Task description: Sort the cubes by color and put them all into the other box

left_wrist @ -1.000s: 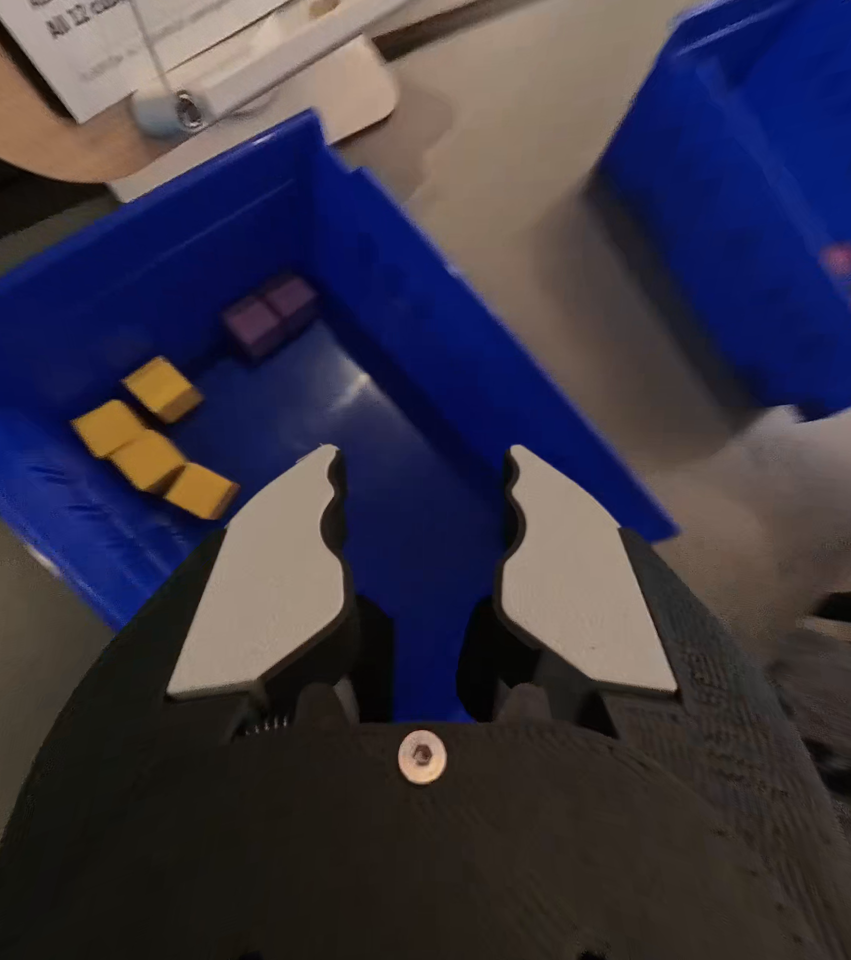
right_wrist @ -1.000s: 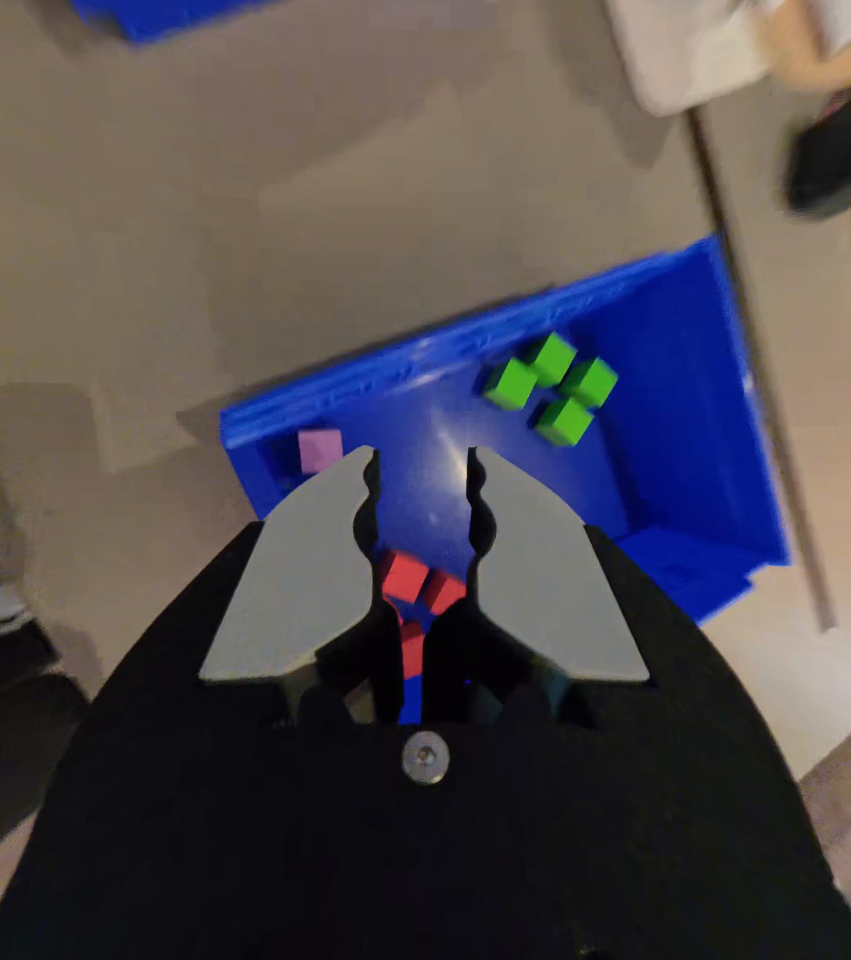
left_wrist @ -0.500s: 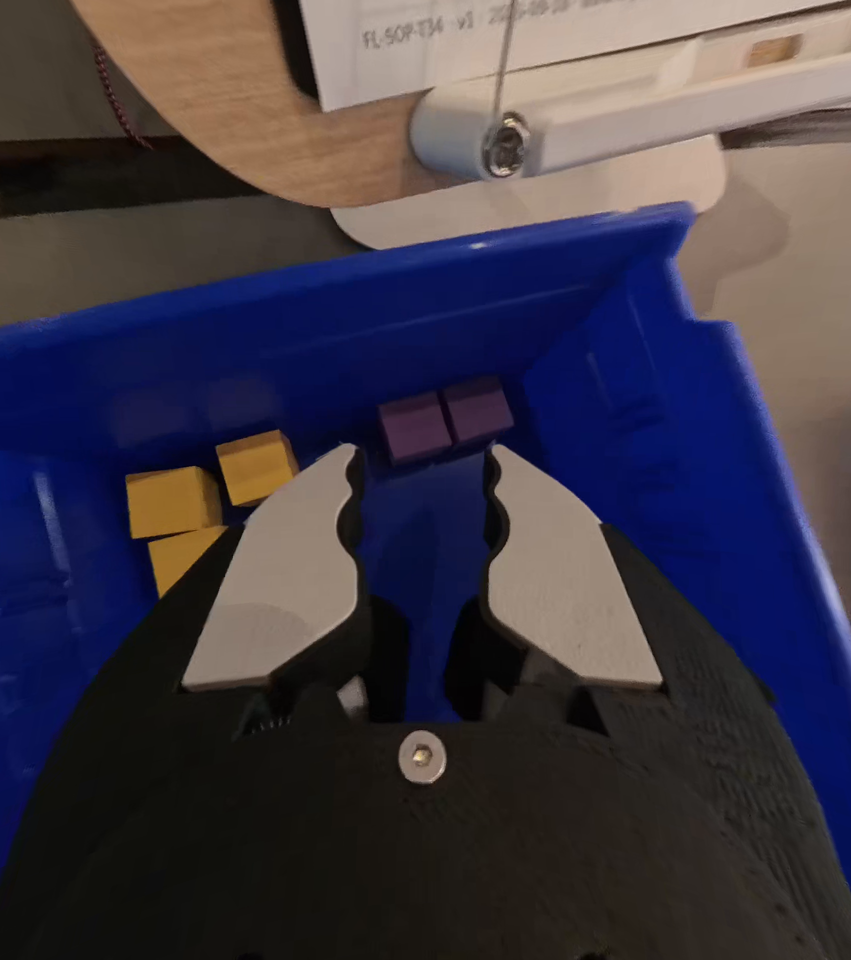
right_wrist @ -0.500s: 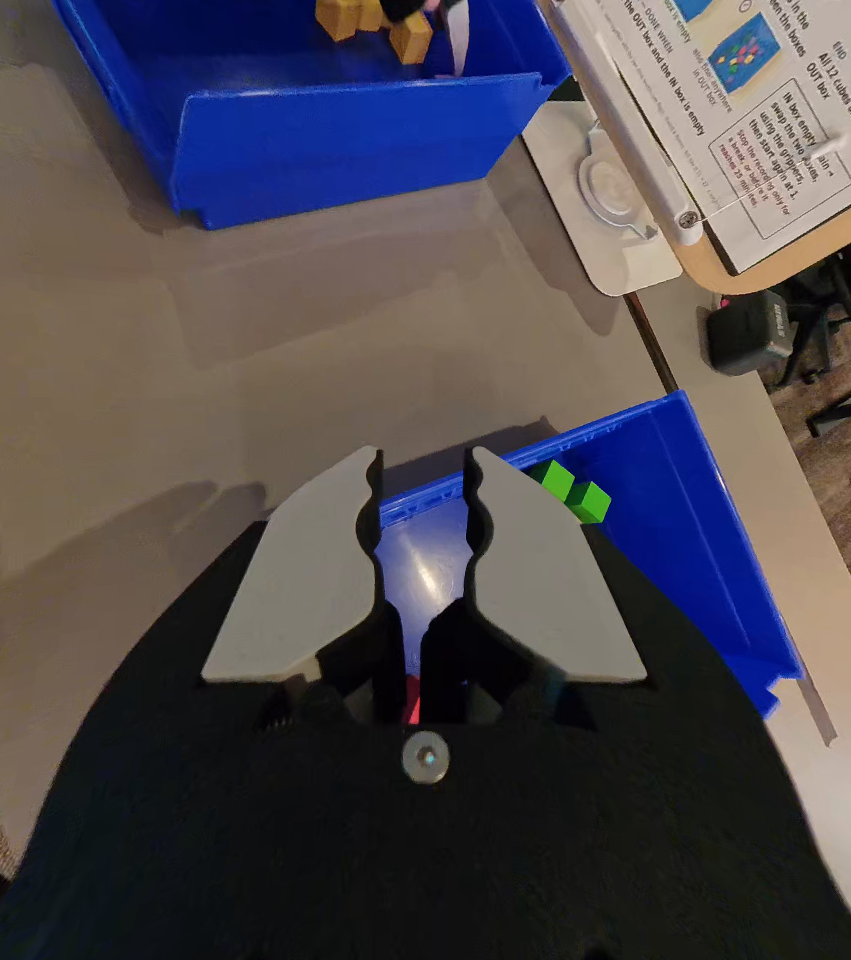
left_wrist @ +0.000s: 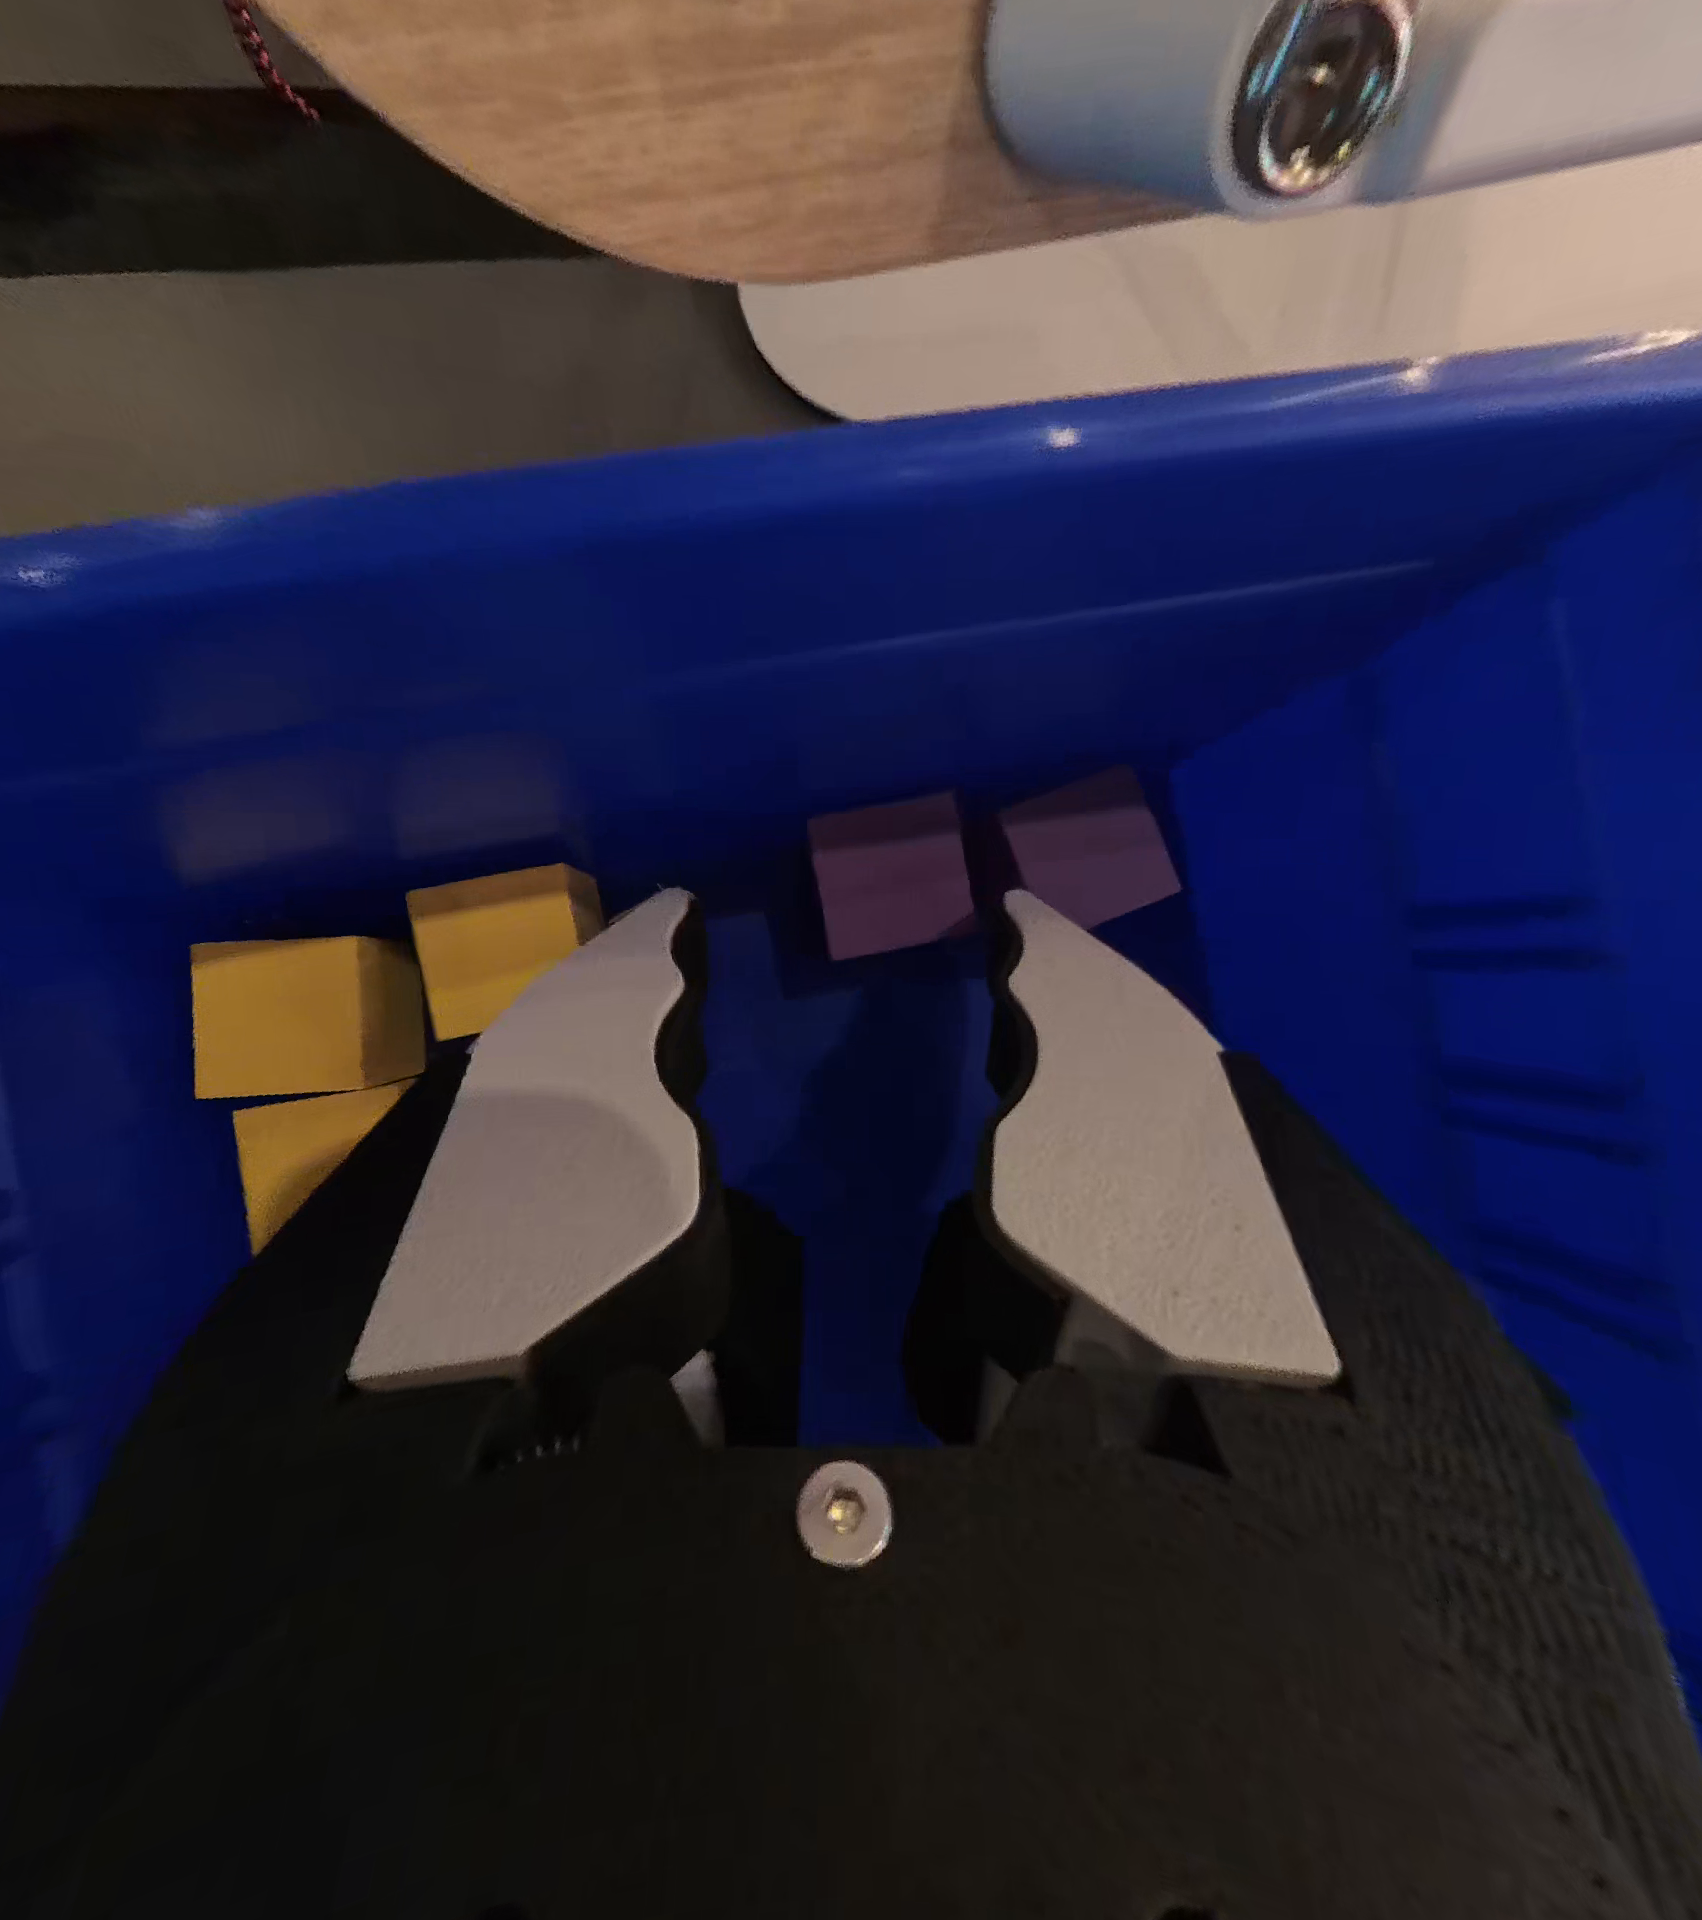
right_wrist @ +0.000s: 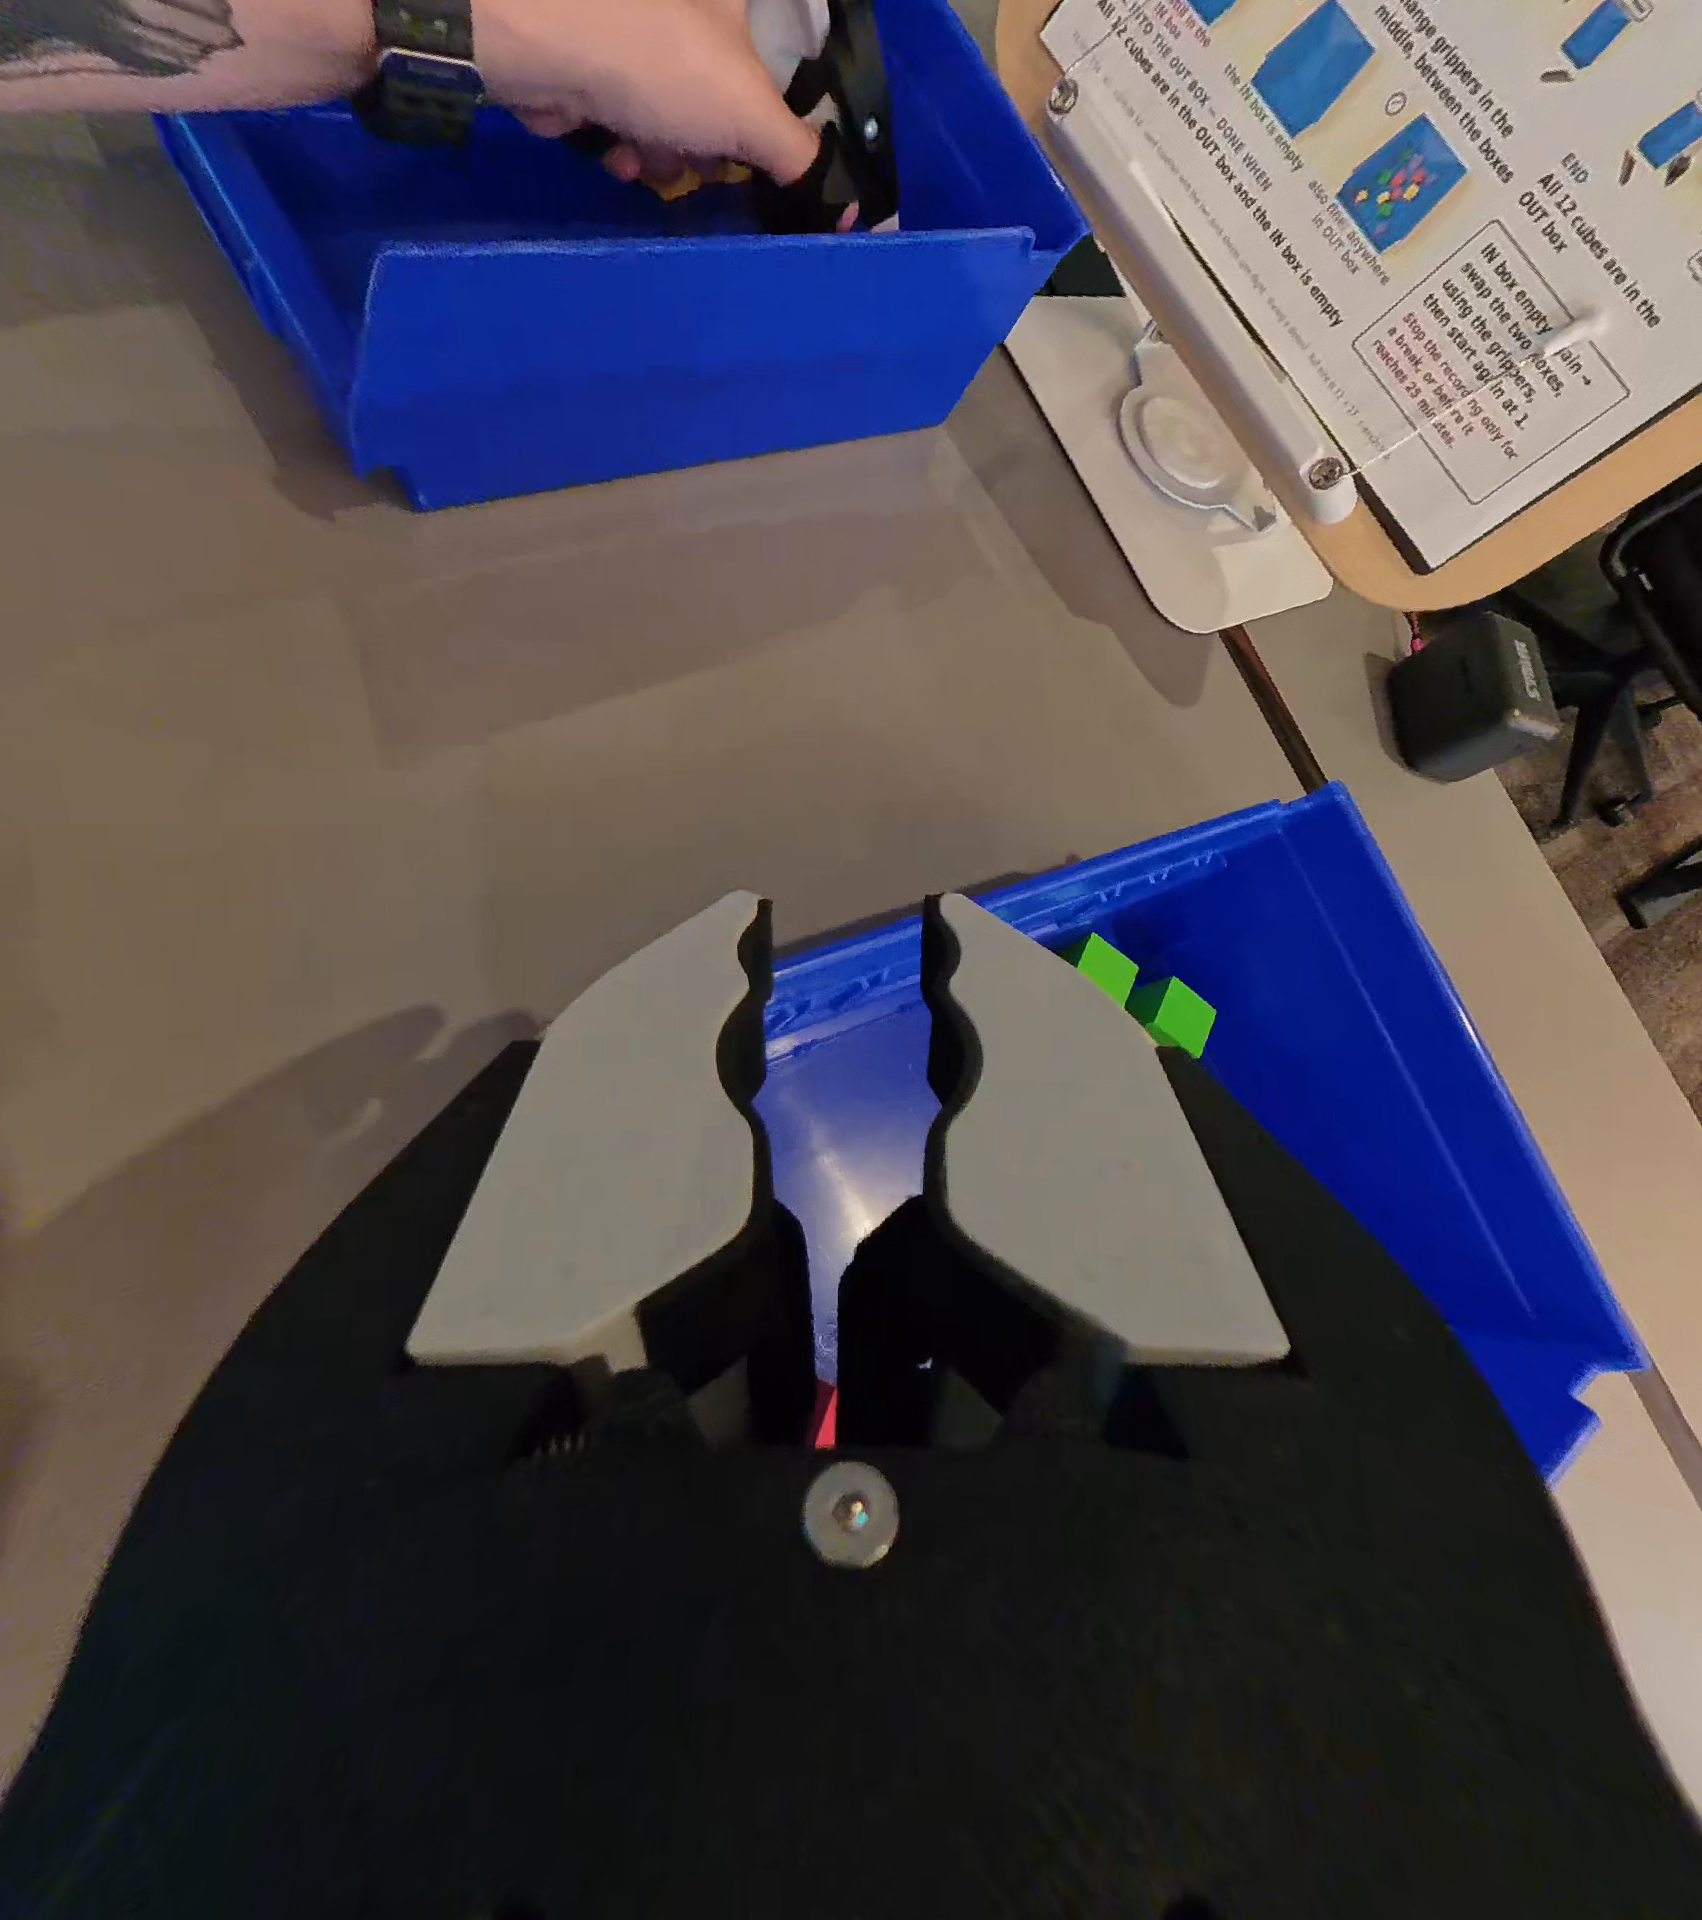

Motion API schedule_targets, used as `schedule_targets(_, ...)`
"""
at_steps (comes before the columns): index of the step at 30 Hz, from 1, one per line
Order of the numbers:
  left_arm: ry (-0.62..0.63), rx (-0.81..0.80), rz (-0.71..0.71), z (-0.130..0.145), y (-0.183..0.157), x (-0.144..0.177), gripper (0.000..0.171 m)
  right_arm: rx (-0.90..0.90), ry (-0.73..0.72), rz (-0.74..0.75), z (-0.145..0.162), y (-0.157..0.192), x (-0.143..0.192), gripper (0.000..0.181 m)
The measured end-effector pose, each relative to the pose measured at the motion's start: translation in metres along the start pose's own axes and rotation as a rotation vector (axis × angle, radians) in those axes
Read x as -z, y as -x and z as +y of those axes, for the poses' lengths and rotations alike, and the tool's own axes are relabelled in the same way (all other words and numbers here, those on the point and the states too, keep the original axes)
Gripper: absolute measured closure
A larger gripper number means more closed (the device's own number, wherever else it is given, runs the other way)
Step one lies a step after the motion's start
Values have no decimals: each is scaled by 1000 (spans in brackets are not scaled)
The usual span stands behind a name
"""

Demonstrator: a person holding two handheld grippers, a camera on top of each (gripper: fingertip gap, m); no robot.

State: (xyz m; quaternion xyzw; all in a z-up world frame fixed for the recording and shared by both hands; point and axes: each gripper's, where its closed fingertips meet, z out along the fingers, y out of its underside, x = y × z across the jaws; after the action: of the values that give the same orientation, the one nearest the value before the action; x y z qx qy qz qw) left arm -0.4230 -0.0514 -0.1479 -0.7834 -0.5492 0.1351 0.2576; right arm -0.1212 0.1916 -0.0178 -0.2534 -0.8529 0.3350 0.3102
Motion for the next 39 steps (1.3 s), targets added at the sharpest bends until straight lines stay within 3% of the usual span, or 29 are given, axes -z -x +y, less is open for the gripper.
schedule_targets(6, -9, 1, 25, 2, -6, -7, 140, 7, -8, 14, -1, -1, 9, 154)
schedule_targets(14, -43, 7, 88, -1, -10, 12, 142, 15, -17, 9, -7, 5, 7, 154)
schedule_targets(19, -26, 64, 388, 13, -41, 58, 142, 72, -134, -16, -39, 21, -15, 153)
schedule_targets(24, -99, 166, 858, 22, -82, 141, 142, 111, -275, -42, -83, 47, -54, 150)
schedule_targets(28, -123, 177, 1139, 37, -110, 199, 143, 50, -403, -27, -122, 51, -75, 148)
schedule_targets(34, -109, 185, 1406, 57, -144, 242, 143, 1, -497, 18, -157, 49, -87, 147)
schedule_targets(39, -82, 179, 1494, 66, -159, 252, 143, 4, -490, 45, -162, 48, -92, 145)
